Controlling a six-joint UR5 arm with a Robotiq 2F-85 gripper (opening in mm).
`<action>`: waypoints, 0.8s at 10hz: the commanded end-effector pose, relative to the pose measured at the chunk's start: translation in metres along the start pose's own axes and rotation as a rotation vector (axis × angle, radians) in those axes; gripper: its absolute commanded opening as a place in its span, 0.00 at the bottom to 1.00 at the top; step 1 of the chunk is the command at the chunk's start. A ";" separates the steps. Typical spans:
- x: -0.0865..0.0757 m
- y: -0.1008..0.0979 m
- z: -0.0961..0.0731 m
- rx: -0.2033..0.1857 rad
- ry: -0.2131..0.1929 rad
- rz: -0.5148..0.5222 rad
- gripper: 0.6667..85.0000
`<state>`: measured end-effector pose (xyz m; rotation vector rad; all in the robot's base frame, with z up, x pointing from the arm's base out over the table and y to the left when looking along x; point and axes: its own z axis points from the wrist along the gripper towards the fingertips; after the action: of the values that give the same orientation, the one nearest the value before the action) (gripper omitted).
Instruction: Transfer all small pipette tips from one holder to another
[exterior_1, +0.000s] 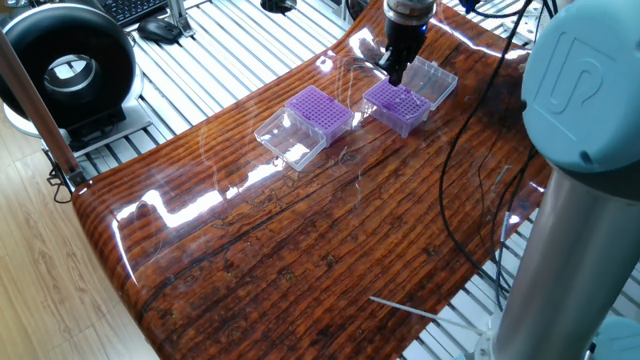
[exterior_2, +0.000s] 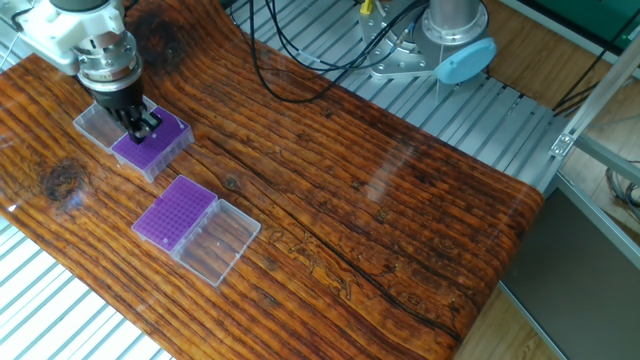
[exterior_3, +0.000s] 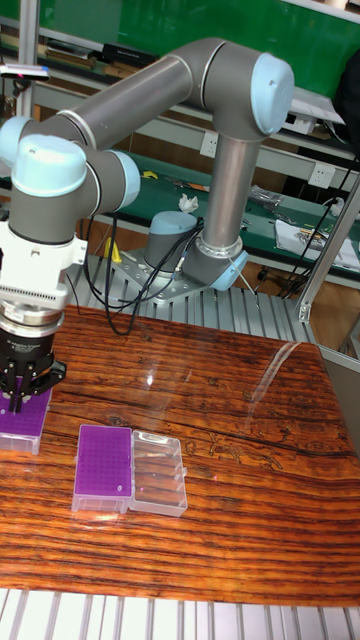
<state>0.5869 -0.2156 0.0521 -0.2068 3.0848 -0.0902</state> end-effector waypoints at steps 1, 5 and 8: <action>0.002 -0.001 0.001 -0.007 0.009 -0.042 0.23; 0.003 -0.002 0.001 -0.001 0.013 -0.048 0.26; -0.001 -0.001 0.000 0.013 0.010 -0.046 0.26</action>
<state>0.5847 -0.2184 0.0504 -0.2870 3.0955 -0.1116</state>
